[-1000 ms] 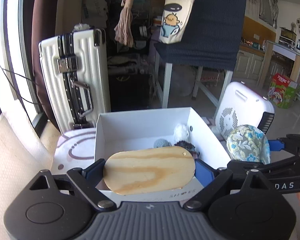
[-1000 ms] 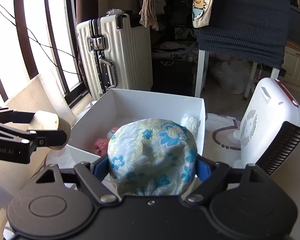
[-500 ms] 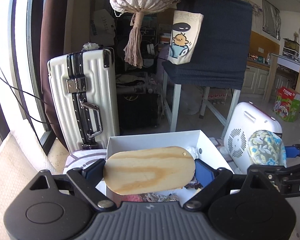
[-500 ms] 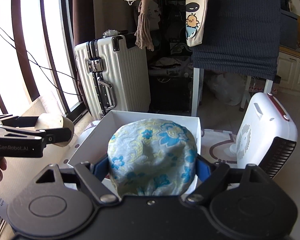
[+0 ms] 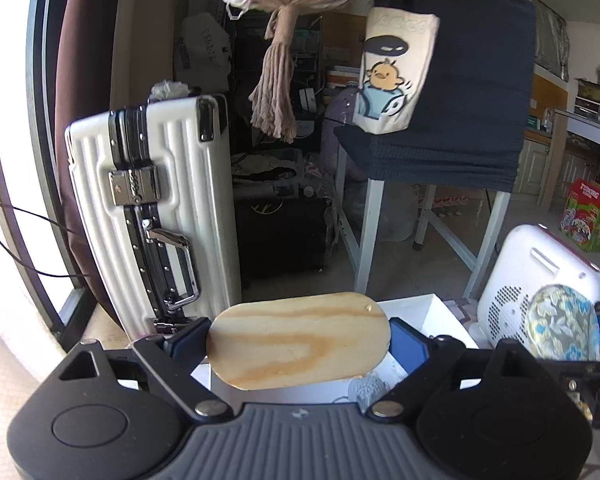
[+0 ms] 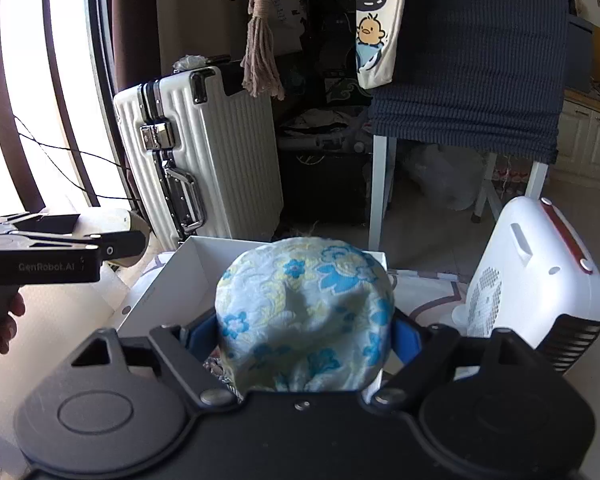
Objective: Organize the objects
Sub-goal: 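Lift and carry the wooden block and floral pouch over the shoe box with both tools, then open the left tool to drop the wooden block while the right tool releases the pouch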
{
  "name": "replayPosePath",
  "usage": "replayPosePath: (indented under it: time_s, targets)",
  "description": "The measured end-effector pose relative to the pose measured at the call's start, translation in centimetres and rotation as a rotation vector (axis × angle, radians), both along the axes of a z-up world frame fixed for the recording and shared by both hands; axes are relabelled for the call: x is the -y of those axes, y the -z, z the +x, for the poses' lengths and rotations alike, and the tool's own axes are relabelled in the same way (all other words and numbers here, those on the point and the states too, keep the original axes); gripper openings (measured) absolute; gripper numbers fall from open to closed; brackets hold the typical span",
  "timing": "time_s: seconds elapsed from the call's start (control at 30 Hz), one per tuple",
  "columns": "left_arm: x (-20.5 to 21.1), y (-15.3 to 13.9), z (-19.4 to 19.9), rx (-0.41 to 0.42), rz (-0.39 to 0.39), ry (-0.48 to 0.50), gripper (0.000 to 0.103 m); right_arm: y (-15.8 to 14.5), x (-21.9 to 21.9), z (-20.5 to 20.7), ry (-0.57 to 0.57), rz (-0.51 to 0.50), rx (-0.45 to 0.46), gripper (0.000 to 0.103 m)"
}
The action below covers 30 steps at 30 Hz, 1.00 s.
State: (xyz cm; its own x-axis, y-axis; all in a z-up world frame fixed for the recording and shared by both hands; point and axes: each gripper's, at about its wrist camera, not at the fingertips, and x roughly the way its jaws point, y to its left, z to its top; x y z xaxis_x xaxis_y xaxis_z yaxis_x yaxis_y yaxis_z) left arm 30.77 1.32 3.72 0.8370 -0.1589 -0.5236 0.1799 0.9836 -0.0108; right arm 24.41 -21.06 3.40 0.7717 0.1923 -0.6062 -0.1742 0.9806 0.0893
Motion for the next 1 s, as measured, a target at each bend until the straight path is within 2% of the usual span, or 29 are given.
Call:
replayPosePath:
  time_s: [0.27,0.47,0.7,0.87,0.9,0.93,1.0]
  targets:
    - [-0.1,4.8,7.1,-0.147,-0.045,-0.060,0.092,3.0,-0.8,4.9,0.005,0.000,-0.092,0.086]
    - [-0.2,8.2,10.8,-0.233,-0.025,-0.095,0.092,5.4,-1.7,7.9,-0.006,-0.001,-0.162,0.086]
    - [0.5,11.0,13.8,-0.285,0.014,-0.103,0.092,7.7,-2.4,9.9,-0.034,0.010,-0.224,0.086]
    - [1.3,12.4,15.2,-0.288,0.051,-0.102,0.093,9.0,-3.0,10.6,-0.063,-0.011,-0.249,0.086]
    - [1.5,12.6,15.4,-0.288,0.056,-0.101,0.095,9.1,-3.1,10.8,-0.065,-0.011,-0.254,0.086]
    - [1.6,12.7,15.5,-0.288,0.061,-0.098,0.102,9.3,-3.1,10.9,-0.066,-0.010,-0.259,0.086]
    - [1.8,12.6,15.5,-0.285,0.069,-0.083,0.103,9.5,-3.2,11.2,-0.074,-0.010,-0.269,0.086]
